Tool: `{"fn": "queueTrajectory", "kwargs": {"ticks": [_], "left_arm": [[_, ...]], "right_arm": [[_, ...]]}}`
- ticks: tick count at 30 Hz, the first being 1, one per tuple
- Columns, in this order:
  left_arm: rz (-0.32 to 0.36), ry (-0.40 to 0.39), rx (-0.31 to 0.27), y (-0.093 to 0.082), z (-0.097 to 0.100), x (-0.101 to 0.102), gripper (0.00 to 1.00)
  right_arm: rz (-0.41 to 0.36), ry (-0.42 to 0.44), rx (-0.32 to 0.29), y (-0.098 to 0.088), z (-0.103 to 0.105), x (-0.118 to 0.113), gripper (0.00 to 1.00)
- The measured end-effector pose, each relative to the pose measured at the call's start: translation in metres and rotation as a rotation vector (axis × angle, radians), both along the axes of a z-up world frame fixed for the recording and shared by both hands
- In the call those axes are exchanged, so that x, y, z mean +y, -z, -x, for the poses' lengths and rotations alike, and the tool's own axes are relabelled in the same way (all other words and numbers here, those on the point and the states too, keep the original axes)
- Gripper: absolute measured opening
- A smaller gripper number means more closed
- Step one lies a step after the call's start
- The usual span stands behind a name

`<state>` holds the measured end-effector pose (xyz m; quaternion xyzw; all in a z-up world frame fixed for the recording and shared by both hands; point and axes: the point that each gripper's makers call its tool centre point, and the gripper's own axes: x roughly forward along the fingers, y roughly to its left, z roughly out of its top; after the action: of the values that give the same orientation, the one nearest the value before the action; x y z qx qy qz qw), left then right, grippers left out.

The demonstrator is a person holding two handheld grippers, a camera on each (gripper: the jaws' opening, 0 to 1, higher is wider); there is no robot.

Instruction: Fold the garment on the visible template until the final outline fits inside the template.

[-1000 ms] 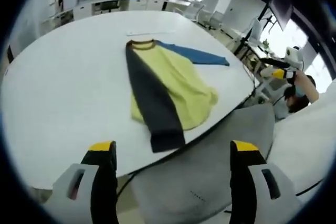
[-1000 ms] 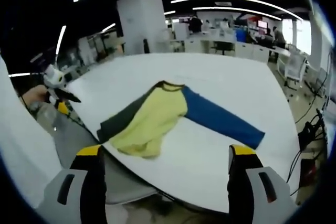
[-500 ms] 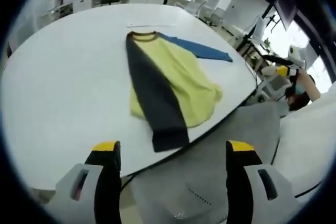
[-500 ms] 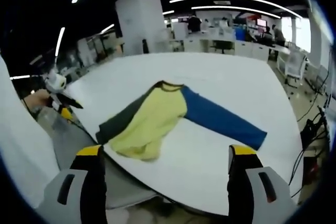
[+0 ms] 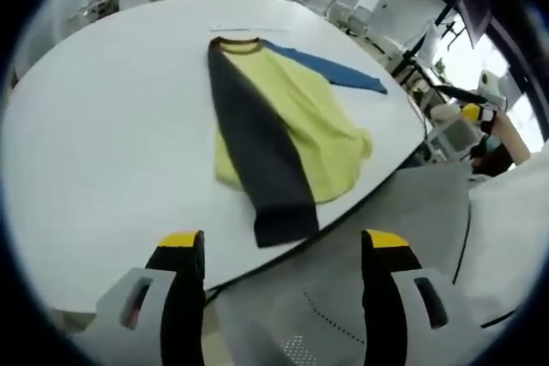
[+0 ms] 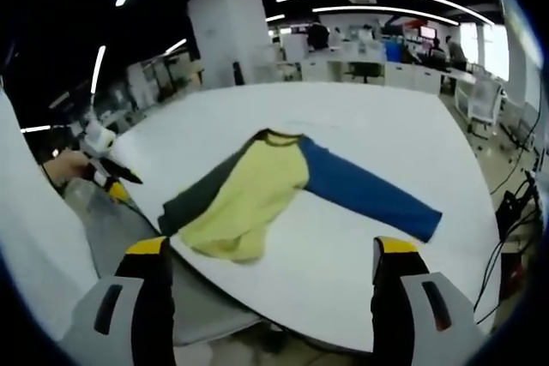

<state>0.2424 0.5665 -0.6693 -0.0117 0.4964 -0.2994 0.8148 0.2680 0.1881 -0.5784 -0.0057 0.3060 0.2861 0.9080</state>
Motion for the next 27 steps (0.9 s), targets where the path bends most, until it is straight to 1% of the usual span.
{"fn": "queueTrajectory", "kwargs": {"ticks": [4,10,14,20,27], "left_arm": [[0.005,-0.006,0.014,0.006,0.000,0.000,0.68],[-0.009,0.002,0.029,0.017,0.001,0.001,0.63],[0.012,-0.001,0.044,0.025,0.001,-0.003,0.57],[-0.008,0.024,0.071,0.038,0.004,-0.005,0.55],[-0.005,0.037,0.091,0.046,0.009,-0.006,0.50]], "right_arm": [[0.002,0.004,0.004,0.001,0.000,0.000,0.96],[-0.002,0.006,0.009,0.003,0.001,0.002,0.96],[-0.006,0.012,0.007,0.002,0.000,0.002,0.95],[-0.007,0.013,0.002,0.001,0.001,0.003,0.95],[-0.006,0.023,0.008,0.004,0.003,0.001,0.94]]}}
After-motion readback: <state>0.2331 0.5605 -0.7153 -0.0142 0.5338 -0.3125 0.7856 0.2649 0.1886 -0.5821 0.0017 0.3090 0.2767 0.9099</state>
